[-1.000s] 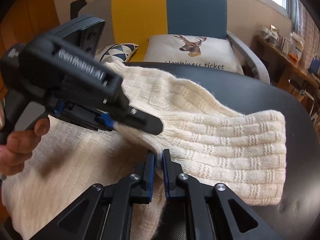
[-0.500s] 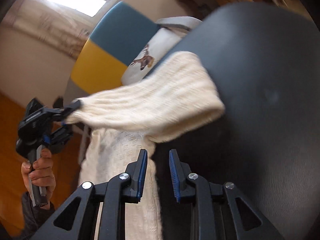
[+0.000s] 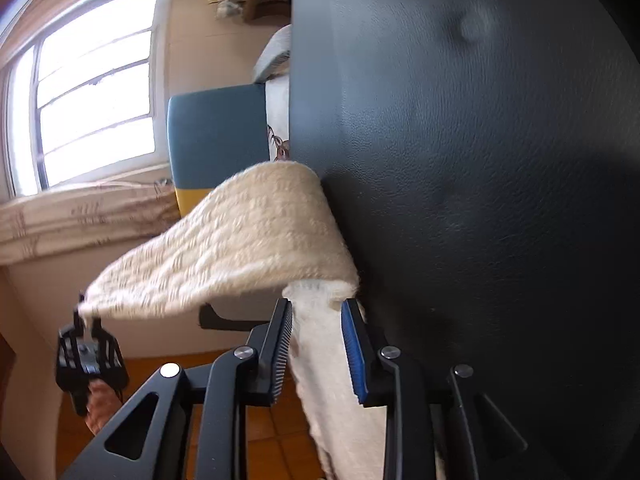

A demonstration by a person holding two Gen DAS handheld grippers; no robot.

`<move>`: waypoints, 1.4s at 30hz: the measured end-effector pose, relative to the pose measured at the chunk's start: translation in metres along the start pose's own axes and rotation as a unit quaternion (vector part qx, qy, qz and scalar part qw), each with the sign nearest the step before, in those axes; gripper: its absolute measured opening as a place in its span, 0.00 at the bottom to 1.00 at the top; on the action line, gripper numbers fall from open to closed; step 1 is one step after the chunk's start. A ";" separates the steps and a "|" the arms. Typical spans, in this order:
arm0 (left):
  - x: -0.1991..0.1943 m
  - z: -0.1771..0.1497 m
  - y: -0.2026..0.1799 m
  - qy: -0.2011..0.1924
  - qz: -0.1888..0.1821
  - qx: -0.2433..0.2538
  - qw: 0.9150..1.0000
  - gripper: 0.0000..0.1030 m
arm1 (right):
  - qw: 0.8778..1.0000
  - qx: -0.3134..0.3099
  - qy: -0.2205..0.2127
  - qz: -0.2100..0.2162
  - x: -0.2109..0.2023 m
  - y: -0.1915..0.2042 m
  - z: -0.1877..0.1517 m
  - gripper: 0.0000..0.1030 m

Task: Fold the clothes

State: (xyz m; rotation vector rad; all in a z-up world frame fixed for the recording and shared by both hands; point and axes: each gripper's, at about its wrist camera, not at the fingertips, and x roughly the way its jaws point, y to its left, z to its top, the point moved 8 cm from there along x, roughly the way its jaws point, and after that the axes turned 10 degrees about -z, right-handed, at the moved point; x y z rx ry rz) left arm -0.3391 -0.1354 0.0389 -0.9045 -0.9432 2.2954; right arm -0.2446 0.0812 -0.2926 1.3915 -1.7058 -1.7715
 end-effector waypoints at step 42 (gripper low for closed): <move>-0.187 -0.081 0.194 -0.060 0.109 -0.052 0.991 0.11 | 0.980 -0.164 -0.014 -0.117 0.084 0.062 -0.043 0.14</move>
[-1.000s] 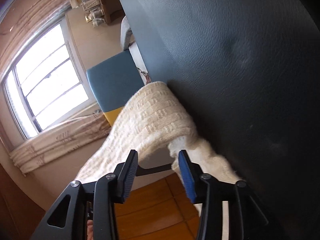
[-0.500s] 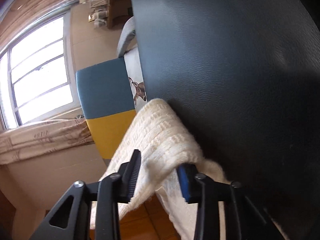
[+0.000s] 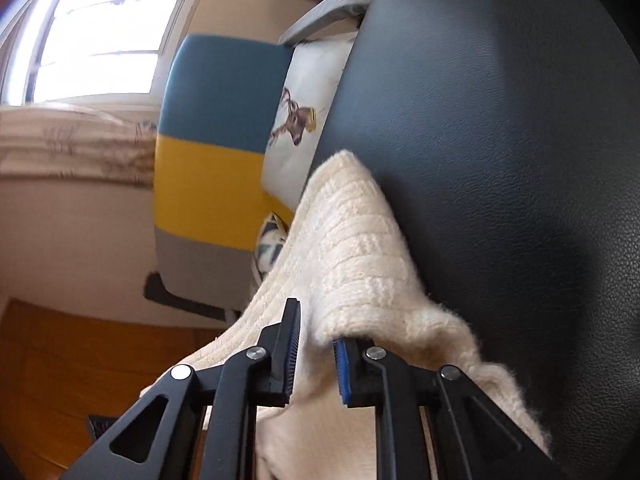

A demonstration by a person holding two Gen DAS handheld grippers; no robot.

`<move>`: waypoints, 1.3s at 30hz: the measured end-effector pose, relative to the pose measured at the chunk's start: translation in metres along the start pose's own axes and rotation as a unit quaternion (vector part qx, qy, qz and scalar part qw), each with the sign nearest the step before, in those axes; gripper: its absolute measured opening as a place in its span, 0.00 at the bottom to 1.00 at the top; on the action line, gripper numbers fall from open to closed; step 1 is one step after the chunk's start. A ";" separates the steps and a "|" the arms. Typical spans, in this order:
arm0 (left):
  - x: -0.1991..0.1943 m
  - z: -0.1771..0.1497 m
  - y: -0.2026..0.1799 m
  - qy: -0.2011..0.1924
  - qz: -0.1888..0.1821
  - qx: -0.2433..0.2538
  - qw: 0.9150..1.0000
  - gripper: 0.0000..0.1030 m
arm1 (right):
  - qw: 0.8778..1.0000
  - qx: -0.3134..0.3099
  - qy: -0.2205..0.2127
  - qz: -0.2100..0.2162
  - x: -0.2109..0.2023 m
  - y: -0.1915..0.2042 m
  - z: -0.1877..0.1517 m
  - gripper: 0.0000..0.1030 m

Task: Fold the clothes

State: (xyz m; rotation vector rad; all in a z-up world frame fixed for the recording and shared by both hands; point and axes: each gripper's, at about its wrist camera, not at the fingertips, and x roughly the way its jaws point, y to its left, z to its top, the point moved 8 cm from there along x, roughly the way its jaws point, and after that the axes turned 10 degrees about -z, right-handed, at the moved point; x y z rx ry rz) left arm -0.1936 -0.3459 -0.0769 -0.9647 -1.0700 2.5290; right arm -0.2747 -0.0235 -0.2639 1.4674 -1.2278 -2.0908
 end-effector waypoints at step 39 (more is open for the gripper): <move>-0.035 -0.096 0.190 0.058 0.051 -0.224 0.972 0.24 | 0.989 -0.116 0.032 -0.087 0.012 -0.010 -0.034 0.27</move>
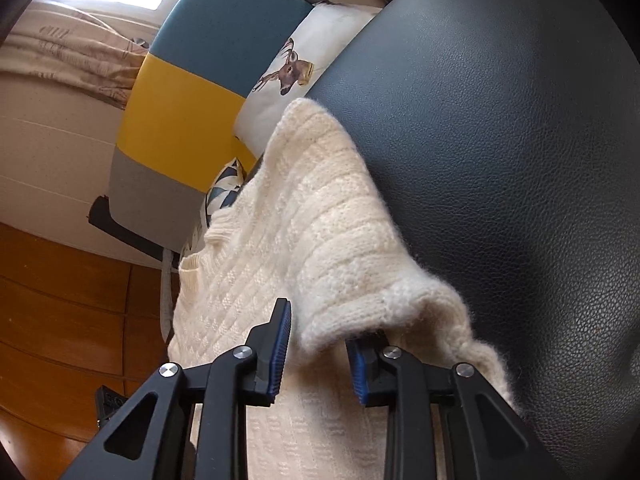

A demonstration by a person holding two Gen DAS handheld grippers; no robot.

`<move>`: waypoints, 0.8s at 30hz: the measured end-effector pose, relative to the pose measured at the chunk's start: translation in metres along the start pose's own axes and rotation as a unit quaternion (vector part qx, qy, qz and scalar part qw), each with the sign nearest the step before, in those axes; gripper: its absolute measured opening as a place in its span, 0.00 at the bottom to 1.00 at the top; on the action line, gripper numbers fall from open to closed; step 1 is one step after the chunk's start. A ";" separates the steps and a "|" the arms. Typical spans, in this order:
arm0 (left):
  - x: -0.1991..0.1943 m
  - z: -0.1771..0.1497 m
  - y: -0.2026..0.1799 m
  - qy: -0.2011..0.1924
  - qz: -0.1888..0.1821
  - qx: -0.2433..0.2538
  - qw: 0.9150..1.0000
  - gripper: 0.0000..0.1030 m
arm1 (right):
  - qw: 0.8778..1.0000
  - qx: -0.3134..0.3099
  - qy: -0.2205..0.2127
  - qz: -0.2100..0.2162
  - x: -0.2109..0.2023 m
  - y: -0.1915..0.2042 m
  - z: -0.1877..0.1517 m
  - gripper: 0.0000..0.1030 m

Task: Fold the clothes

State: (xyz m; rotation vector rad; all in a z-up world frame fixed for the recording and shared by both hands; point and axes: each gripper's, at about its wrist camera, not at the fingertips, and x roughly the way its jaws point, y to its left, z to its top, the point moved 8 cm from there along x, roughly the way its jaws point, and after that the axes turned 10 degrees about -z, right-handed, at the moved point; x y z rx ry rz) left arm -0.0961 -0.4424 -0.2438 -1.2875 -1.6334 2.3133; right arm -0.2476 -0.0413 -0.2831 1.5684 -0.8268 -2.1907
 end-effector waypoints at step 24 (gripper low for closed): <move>-0.009 0.003 -0.047 -0.068 0.165 0.100 0.979 0.15 | 0.980 0.089 0.006 0.176 -0.073 -0.038 0.004 0.32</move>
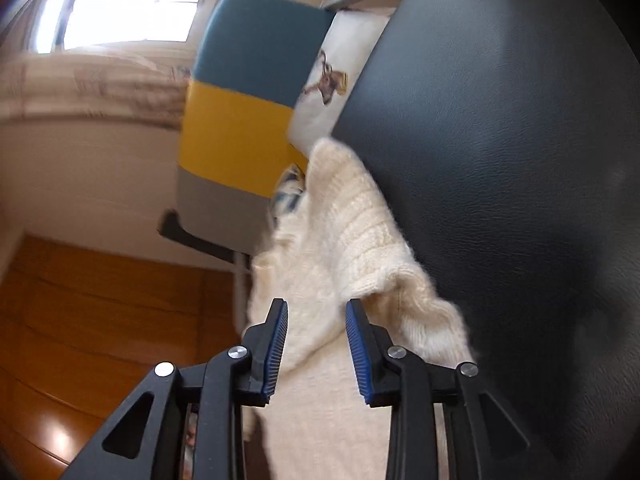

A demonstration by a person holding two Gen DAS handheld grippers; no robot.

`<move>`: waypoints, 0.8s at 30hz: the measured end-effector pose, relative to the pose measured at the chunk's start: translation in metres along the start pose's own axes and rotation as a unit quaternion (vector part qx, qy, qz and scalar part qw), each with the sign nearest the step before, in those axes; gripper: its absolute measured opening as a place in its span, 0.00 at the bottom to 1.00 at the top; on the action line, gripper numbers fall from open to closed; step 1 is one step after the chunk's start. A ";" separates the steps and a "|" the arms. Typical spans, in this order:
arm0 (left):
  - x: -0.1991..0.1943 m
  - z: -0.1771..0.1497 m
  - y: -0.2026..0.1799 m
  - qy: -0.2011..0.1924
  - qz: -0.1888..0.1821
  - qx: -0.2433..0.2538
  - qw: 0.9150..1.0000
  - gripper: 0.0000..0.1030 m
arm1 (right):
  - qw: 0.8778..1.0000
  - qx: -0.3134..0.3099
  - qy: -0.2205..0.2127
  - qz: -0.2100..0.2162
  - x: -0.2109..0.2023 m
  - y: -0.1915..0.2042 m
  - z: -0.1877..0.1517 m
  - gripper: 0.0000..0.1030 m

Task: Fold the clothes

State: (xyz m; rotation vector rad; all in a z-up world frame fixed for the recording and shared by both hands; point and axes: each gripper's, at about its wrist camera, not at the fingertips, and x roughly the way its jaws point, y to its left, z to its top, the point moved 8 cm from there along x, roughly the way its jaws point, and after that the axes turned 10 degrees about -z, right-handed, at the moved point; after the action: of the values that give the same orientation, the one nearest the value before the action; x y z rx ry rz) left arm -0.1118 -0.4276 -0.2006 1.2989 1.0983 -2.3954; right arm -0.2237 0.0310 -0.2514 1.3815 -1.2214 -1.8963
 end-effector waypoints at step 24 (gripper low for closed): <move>0.162 -0.084 -0.188 0.131 -0.058 0.177 0.974 0.23 | 0.989 0.117 -0.059 -0.072 0.025 -0.040 0.027 0.41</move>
State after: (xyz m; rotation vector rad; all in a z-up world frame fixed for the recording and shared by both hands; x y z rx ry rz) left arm -0.2469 -0.2116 -0.2602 1.7529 0.8475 -2.6527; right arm -0.2531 0.0401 -0.2955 1.5312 -1.4771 -2.0080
